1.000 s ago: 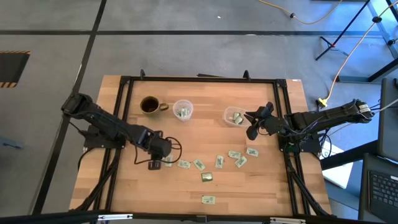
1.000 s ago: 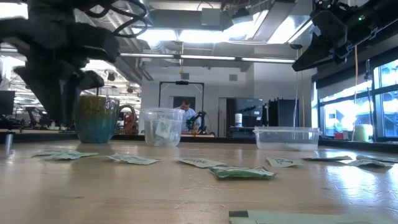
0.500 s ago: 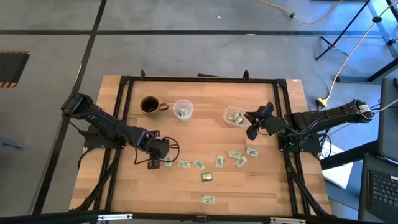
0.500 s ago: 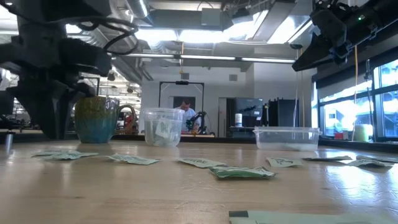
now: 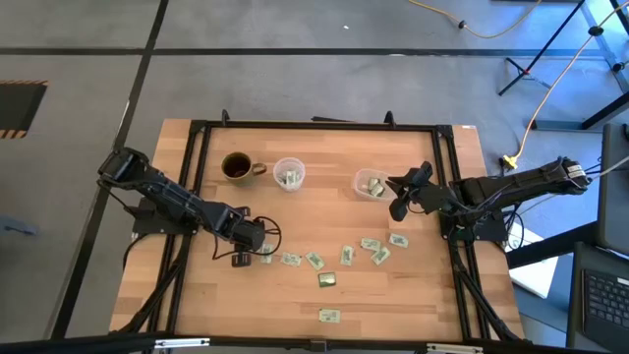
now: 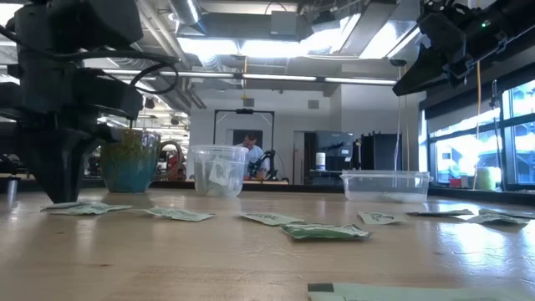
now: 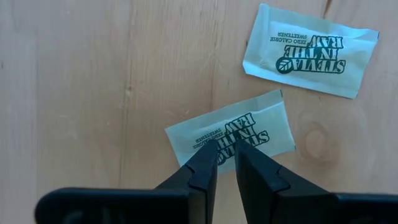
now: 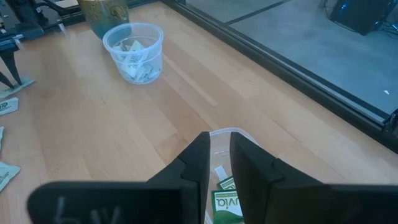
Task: Pick and place items into bin
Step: Put the white stevia packet into the left transparent bin
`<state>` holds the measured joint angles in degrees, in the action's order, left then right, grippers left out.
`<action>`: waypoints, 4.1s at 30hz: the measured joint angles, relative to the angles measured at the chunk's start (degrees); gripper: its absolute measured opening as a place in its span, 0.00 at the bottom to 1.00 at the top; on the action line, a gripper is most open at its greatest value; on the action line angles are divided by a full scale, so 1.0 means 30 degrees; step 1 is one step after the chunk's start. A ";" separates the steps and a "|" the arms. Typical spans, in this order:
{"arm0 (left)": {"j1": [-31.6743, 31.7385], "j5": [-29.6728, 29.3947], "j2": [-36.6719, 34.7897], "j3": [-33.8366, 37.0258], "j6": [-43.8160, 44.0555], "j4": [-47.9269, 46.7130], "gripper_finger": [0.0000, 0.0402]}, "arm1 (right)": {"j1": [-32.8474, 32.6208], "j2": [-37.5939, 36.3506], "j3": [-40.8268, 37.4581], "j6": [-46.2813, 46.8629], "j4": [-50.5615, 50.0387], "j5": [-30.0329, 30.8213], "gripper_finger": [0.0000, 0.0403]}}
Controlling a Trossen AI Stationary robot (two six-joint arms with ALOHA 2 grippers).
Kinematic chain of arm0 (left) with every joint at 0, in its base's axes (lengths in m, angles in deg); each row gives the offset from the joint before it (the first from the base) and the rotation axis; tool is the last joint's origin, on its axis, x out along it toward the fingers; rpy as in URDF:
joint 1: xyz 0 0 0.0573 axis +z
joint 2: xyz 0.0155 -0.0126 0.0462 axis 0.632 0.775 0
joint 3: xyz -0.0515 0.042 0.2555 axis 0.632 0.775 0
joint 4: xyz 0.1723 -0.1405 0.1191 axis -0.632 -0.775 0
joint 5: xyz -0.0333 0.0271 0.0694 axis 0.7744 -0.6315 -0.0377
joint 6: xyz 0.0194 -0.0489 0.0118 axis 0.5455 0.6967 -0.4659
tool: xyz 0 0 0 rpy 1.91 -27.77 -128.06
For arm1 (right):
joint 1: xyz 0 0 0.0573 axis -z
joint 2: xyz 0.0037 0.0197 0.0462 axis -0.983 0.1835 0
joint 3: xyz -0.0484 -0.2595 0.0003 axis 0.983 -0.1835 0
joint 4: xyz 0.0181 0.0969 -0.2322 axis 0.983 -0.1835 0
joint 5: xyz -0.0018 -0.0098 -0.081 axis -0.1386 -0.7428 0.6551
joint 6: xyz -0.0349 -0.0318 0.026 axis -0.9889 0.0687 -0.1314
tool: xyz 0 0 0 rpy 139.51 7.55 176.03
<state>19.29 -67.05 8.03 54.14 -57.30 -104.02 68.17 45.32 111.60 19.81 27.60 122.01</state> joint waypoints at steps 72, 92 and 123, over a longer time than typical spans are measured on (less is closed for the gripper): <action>1.0586 -0.6142 0.2843 -0.6857 -1.2945 0.1639 0.03 | 0.0004 -0.0006 -0.0005 -0.0423 0.0004 0.0000 0.17; 0.8554 -0.6916 -0.0420 -0.6872 -1.2986 0.0206 0.18 | -0.0003 -0.0002 -0.0007 -0.0372 0.0011 0.0000 0.17; -0.1175 -0.0068 0.4715 -0.6537 -0.4625 -0.2421 0.16 | -0.0001 -0.0004 -0.0006 0.0087 0.0019 0.0000 0.17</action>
<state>15.77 -67.26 22.17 34.53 -71.17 -111.28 68.17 45.31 111.58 20.07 27.65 122.01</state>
